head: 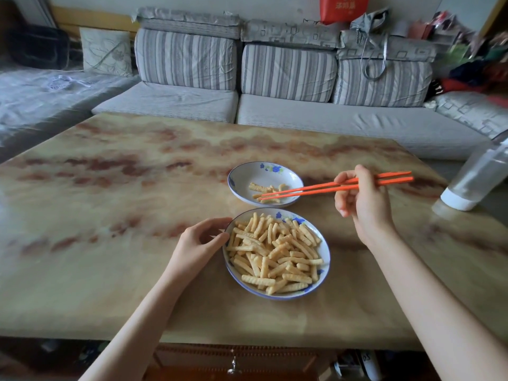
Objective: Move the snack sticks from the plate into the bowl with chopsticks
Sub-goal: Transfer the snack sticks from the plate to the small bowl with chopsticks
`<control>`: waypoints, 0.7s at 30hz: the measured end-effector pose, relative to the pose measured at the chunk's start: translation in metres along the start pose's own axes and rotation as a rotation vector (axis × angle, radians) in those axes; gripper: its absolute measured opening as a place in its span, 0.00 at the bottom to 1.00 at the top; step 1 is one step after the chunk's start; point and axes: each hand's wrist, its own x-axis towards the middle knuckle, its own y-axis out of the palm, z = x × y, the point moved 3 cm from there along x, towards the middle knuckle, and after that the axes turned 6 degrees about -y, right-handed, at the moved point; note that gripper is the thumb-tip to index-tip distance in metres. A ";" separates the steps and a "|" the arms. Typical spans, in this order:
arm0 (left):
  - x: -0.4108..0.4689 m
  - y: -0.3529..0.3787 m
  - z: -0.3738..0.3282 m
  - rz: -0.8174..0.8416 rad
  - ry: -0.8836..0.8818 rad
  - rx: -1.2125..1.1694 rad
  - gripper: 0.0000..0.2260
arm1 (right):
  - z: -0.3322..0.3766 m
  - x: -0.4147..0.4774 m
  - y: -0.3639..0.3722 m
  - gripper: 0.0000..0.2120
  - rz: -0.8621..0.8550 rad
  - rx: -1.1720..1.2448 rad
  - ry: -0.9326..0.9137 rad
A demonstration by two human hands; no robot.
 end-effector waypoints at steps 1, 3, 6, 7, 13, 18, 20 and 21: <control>0.000 0.000 0.000 0.003 0.001 0.000 0.15 | 0.002 -0.003 0.001 0.21 0.050 0.007 0.004; 0.000 0.000 0.000 0.014 0.002 0.003 0.17 | 0.007 -0.010 0.005 0.22 0.148 0.009 0.010; -0.001 -0.001 0.000 0.015 0.004 0.006 0.19 | 0.014 -0.016 0.013 0.23 0.228 -0.081 -0.032; -0.001 -0.001 0.000 0.012 0.004 0.007 0.18 | 0.015 -0.016 0.015 0.24 0.235 -0.106 -0.050; -0.001 0.000 -0.001 0.008 0.000 0.008 0.14 | 0.012 -0.012 0.023 0.24 0.254 -0.150 -0.039; -0.001 0.000 -0.002 0.009 -0.001 0.003 0.15 | 0.020 -0.005 0.026 0.23 0.311 -0.206 -0.068; -0.001 0.000 -0.001 0.008 -0.002 0.006 0.15 | 0.024 -0.004 0.029 0.23 0.331 -0.213 -0.081; -0.001 0.000 -0.002 0.008 -0.004 0.005 0.16 | 0.025 -0.003 0.030 0.23 0.338 -0.216 -0.087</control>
